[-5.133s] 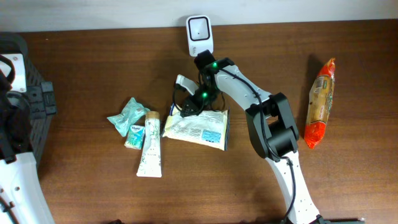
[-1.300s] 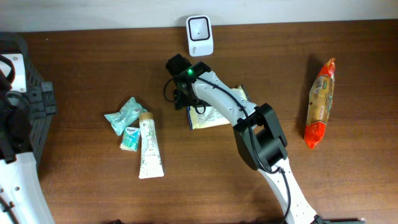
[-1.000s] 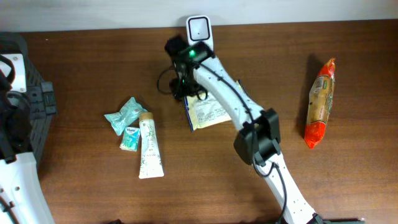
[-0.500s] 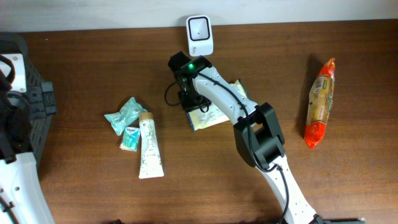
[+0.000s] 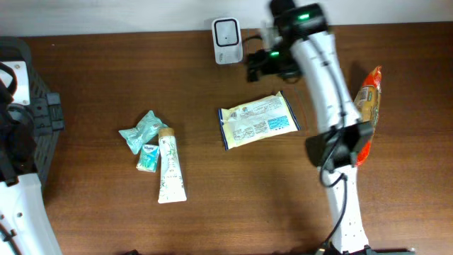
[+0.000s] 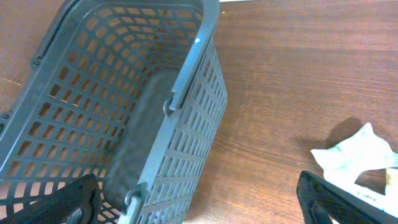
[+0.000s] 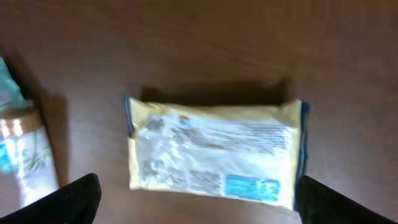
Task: Scan the item barcode
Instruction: 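Hold the snack bag up to the scanner with the right gripper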
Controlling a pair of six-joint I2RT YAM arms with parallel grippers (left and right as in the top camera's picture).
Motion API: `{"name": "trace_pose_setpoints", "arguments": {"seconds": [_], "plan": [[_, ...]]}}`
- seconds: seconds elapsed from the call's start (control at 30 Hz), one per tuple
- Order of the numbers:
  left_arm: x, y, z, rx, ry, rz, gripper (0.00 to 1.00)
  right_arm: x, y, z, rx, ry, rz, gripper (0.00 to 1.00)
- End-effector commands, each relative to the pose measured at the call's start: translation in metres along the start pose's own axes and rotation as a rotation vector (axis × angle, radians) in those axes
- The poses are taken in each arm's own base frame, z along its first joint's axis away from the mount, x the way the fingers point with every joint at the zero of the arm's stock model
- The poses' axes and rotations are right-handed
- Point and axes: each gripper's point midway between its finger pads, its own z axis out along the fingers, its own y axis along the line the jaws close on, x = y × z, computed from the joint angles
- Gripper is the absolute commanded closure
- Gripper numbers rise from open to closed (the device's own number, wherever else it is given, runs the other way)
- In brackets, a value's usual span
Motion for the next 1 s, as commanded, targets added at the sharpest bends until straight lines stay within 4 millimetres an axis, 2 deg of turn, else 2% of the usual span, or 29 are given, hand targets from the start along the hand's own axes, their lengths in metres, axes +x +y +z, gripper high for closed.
{"name": "trace_pose_setpoints", "arguments": {"seconds": [0.0,0.07,0.13,0.2,0.27,0.3,0.33,0.37,0.43,0.47,0.5,0.57,0.6,0.67,0.7,0.73,0.77,0.8,0.83,0.9,0.97], "plan": [[-0.002,0.0,-0.001,0.004,-0.008,0.008,0.01,0.022,-0.046,0.021,-0.233,0.101,-0.021,0.01],[-0.002,0.0,-0.001,0.003,-0.008,0.008,0.01,0.038,-0.07,0.047,-0.363,0.133,-0.006,0.01],[-0.002,0.0,-0.001,0.004,-0.008,0.008,0.01,0.051,-0.071,0.077,-0.461,0.138,-0.046,0.0],[-0.002,0.0,-0.001,0.004,-0.008,0.008,0.01,0.06,-0.062,0.11,-0.466,0.159,-0.075,0.01],[-0.002,0.0,-0.001,0.004,-0.008,0.008,0.01,0.067,-0.04,0.142,-0.471,0.17,-0.142,0.05],[-0.002,0.0,-0.001,0.004,-0.008,0.008,0.01,0.076,-0.023,0.164,-0.455,0.188,-0.202,0.09],[-0.002,0.0,-0.001,0.003,-0.008,0.008,0.01,0.085,-0.02,0.178,-0.413,0.218,-0.234,0.17],[-0.002,0.0,-0.001,0.004,-0.008,0.008,0.01,0.1,-0.022,0.193,-0.344,0.273,-0.265,0.4],[-0.002,0.0,-0.001,0.003,-0.008,0.008,0.01,0.12,-0.026,0.206,-0.304,0.328,-0.277,0.9],[-0.002,0.0,-0.001,0.003,-0.008,0.008,0.01,0.122,-0.025,0.207,-0.315,0.329,-0.269,0.96],[-0.002,0.0,-0.001,0.003,-0.008,0.008,0.01,0.12,-0.021,0.204,-0.358,0.313,-0.252,0.96],[-0.002,0.0,-0.001,0.004,-0.008,0.008,0.01,0.111,-0.011,0.187,-0.476,0.279,-0.192,0.96],[-0.002,0.0,-0.001,0.003,-0.008,0.008,0.01,0.099,-0.003,0.166,-0.56,0.241,-0.15,0.96],[-0.002,0.0,-0.001,0.004,-0.008,0.008,0.01,0.068,0.007,0.115,-0.649,0.133,-0.132,0.96],[-0.002,0.001,-0.001,0.003,-0.008,0.008,0.01,0.052,0.014,0.084,-0.654,0.063,-0.166,0.96],[-0.002,0.0,-0.001,0.003,-0.008,0.008,0.01,0.036,0.026,0.04,-0.634,-0.039,-0.238,0.96],[-0.002,0.0,-0.001,0.004,-0.008,0.008,0.01,0.029,0.035,0.013,-0.615,-0.101,-0.286,0.96],[-0.002,0.0,-0.001,0.004,-0.008,0.008,0.01,0.021,0.042,-0.015,-0.558,-0.167,-0.323,0.96],[-0.002,0.0,-0.001,0.004,-0.008,0.008,0.01,0.012,0.038,-0.03,-0.422,-0.211,-0.307,0.96],[-0.002,0.0,-0.001,0.004,-0.008,0.008,0.01,-0.002,0.027,-0.04,-0.135,-0.266,-0.274,0.96],[-0.002,0.001,-0.001,0.003,-0.008,0.008,0.01,-0.01,0.029,-0.035,0.071,-0.292,-0.272,0.96]]}}
